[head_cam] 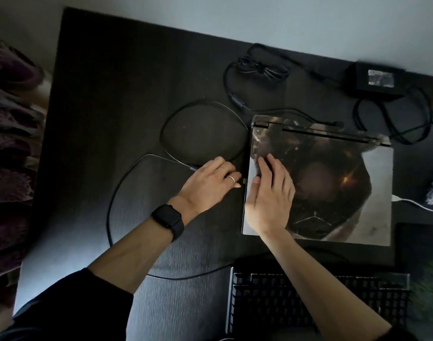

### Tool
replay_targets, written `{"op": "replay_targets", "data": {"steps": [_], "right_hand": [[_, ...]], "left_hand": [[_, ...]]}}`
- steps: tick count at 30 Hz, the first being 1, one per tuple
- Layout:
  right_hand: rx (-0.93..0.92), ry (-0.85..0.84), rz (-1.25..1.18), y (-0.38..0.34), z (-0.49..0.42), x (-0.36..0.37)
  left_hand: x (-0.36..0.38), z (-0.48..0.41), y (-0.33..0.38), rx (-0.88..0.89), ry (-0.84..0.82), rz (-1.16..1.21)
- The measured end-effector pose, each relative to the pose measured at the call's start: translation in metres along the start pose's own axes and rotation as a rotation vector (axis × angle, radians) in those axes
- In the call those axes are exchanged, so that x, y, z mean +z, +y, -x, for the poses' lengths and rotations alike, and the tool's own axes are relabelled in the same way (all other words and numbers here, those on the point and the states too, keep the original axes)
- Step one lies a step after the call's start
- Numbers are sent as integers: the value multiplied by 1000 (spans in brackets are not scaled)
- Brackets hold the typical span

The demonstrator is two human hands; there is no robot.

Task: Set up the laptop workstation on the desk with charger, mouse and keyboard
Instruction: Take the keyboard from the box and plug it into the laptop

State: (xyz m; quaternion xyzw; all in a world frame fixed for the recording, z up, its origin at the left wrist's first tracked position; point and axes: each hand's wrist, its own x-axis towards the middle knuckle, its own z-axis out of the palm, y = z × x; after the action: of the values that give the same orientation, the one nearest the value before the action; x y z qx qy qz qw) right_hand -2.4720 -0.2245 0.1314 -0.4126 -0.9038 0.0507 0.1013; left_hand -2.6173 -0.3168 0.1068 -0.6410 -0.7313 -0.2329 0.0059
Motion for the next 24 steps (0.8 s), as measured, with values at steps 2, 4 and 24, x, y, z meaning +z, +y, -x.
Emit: {"op": "replay_targets", "data": {"steps": [2, 4, 24], "right_hand": [[1, -1, 6, 1, 0, 0], [11, -10, 11, 1, 1, 1], [17, -45, -14, -1, 2, 0]], "left_hand": [[1, -1, 1, -5, -12, -13], [4, 2, 4, -49, -8, 10], [22, 14, 24, -273, 125, 38]]}}
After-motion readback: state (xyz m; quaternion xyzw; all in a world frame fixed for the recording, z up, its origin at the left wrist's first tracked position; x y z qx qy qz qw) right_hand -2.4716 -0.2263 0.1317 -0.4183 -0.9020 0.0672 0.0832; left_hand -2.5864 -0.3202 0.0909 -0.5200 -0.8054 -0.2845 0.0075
